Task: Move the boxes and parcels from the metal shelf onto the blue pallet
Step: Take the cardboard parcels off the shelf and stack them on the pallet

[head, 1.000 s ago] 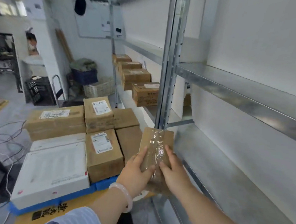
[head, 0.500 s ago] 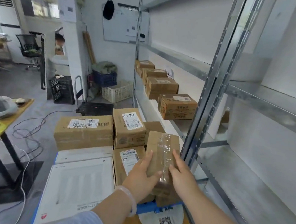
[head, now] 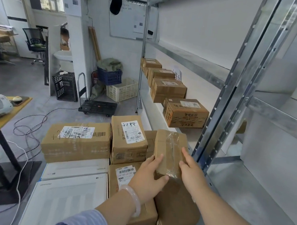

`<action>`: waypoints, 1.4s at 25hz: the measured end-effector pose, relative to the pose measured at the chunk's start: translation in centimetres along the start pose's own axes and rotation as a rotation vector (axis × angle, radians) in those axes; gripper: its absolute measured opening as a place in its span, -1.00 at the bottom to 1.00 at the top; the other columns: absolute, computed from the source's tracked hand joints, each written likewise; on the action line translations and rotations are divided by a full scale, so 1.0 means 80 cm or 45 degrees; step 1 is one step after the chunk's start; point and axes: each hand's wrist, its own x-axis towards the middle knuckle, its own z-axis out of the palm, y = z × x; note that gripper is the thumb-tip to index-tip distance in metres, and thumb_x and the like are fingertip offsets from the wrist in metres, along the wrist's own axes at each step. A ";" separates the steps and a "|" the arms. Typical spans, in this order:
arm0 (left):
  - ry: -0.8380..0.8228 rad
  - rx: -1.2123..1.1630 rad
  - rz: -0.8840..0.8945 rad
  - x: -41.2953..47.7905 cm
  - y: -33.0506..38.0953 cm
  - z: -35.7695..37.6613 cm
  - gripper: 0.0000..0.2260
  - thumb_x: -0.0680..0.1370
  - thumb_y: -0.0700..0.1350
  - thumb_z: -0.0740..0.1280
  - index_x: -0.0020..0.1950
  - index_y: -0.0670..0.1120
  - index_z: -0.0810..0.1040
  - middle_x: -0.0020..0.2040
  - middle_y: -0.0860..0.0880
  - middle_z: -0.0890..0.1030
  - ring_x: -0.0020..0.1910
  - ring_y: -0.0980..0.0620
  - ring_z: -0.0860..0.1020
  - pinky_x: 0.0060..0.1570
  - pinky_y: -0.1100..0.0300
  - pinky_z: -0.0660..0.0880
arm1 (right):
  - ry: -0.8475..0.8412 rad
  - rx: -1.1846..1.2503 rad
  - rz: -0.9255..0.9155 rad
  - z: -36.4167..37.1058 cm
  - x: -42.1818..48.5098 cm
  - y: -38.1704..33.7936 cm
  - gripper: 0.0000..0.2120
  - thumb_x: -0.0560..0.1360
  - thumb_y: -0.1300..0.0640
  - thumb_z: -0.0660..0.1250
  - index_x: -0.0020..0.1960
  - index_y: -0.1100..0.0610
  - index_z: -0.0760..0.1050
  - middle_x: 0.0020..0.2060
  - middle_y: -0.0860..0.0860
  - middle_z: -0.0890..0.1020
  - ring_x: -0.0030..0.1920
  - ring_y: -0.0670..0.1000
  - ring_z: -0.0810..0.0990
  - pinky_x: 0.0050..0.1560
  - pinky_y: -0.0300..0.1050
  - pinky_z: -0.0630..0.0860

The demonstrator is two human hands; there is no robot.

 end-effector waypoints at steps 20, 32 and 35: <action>0.288 1.057 -0.135 0.127 -0.056 -0.003 -0.43 0.55 0.17 0.16 0.53 0.21 0.07 0.58 0.14 -0.03 0.54 0.02 -0.06 0.45 -0.01 -0.24 | -0.419 -0.060 -0.112 0.060 0.238 0.022 -0.54 0.64 0.06 0.08 0.50 -0.23 0.13 0.51 -0.12 0.20 0.47 -0.03 0.20 0.36 -0.11 0.15; 0.190 1.104 -0.145 0.127 -0.053 -0.003 -0.41 0.55 0.20 0.14 0.54 0.19 0.01 0.59 0.06 -0.10 0.55 -0.03 -0.10 0.45 -0.11 -0.21 | -0.350 -0.274 -0.298 0.030 0.198 0.041 -0.43 0.56 -0.21 0.14 0.52 -0.24 0.04 0.54 -0.11 0.10 0.51 -0.10 0.04 0.47 0.01 0.08; 0.161 1.110 -0.037 0.120 -0.035 0.004 -0.41 0.55 0.23 0.12 0.54 0.19 0.02 0.58 0.05 -0.06 0.54 -0.03 -0.09 0.45 -0.10 -0.22 | -0.204 -0.428 -0.302 -0.004 0.152 0.057 -0.41 0.55 -0.21 0.18 0.52 -0.22 0.06 0.54 -0.11 0.08 0.51 -0.08 0.04 0.43 -0.04 0.06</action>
